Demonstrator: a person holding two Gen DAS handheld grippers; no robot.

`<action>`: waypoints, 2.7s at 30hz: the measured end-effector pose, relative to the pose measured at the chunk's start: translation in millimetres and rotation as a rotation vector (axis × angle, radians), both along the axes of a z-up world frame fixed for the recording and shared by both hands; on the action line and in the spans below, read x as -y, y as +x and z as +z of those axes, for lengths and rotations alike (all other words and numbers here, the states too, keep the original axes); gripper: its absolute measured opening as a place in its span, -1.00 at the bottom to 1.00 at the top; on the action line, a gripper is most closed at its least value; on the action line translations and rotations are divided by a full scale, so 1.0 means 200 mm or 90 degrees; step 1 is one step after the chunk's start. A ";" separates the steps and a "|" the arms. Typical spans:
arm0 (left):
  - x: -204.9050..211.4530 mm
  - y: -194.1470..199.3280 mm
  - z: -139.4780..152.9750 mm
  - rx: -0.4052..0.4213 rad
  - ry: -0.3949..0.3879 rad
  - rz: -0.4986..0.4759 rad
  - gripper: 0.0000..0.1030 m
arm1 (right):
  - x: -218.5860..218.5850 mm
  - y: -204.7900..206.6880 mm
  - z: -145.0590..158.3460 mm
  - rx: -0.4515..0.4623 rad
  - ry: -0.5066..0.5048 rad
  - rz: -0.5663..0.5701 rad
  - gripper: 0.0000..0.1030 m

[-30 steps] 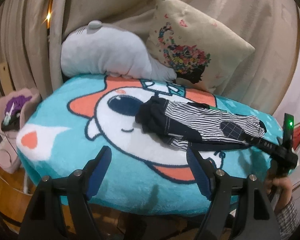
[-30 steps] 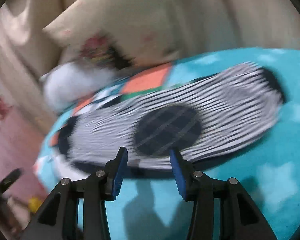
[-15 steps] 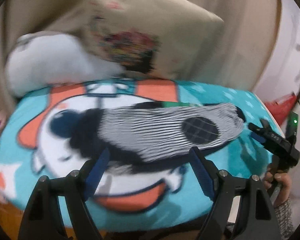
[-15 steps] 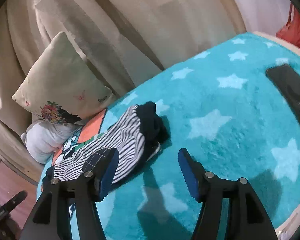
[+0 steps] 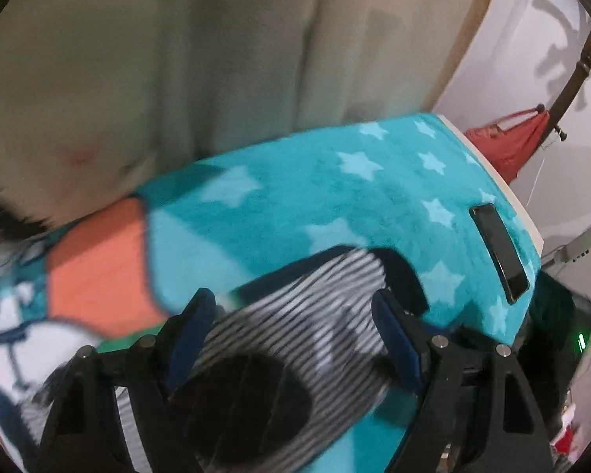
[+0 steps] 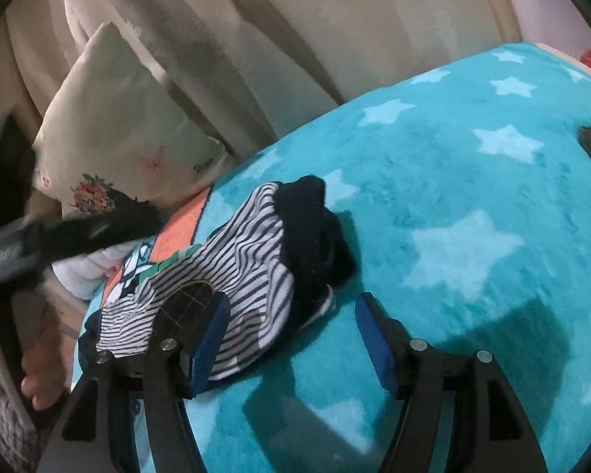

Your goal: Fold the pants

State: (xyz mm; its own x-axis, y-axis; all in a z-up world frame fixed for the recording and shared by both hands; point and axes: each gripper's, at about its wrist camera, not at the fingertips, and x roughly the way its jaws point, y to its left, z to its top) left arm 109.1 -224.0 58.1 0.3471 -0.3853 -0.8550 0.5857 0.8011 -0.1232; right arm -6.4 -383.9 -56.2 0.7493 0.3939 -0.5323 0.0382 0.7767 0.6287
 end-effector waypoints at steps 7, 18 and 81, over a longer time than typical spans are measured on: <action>0.20 0.17 -0.16 -0.074 -0.014 -0.034 0.57 | -0.04 0.06 0.02 -0.001 -0.026 0.008 0.38; 0.26 0.12 -0.21 -0.055 0.005 -0.061 -0.54 | -0.04 0.09 0.04 0.023 -0.004 0.014 -0.41; -1.41 -0.60 -0.11 0.065 -0.201 0.368 0.40 | -0.91 0.41 0.25 0.008 -0.034 0.338 -0.31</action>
State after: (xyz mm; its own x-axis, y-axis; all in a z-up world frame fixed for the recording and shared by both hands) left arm -11.6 57.3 36.9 0.6466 -0.3395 -0.6831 0.0936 0.9240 -0.3707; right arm 75.1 -202.0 -6.7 0.4606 0.6932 -0.5544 -0.3767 0.7182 0.5850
